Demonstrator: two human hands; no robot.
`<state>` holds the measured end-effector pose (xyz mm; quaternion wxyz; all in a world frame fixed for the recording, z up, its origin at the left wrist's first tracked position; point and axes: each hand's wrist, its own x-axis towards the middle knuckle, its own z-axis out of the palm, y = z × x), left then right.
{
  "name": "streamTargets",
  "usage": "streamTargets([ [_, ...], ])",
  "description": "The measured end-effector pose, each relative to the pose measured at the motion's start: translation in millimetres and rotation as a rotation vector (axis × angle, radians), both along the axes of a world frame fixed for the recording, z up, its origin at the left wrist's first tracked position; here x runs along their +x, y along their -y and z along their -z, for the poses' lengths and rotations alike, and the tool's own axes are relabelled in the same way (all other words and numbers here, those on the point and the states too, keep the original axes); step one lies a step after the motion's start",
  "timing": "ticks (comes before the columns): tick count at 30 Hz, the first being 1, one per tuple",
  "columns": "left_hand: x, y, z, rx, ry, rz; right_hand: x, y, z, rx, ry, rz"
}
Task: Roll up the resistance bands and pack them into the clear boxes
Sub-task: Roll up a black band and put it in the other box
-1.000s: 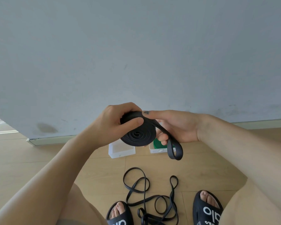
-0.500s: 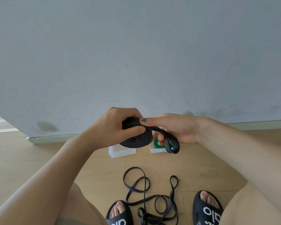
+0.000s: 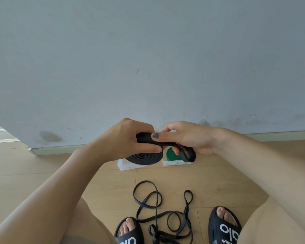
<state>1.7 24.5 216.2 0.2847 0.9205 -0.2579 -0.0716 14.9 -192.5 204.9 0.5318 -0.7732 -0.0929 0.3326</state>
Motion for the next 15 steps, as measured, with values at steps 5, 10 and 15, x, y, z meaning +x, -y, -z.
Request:
streamTargets([
  [5, -1.0, 2.1, -1.8, -0.077, -0.039, -0.051, 6.4, 2.7, -2.2, 0.114, 0.019, 0.092],
  [10, 6.8, -4.3, -3.5, -0.169, -0.060, -0.162, 10.5, 1.1, 2.6, 0.229, 0.035, 0.180],
  [15, 10.3, -8.2, -2.2, -0.301, -0.113, -0.249, 4.8, -8.0, 6.3, 0.257, 0.312, 0.259],
])
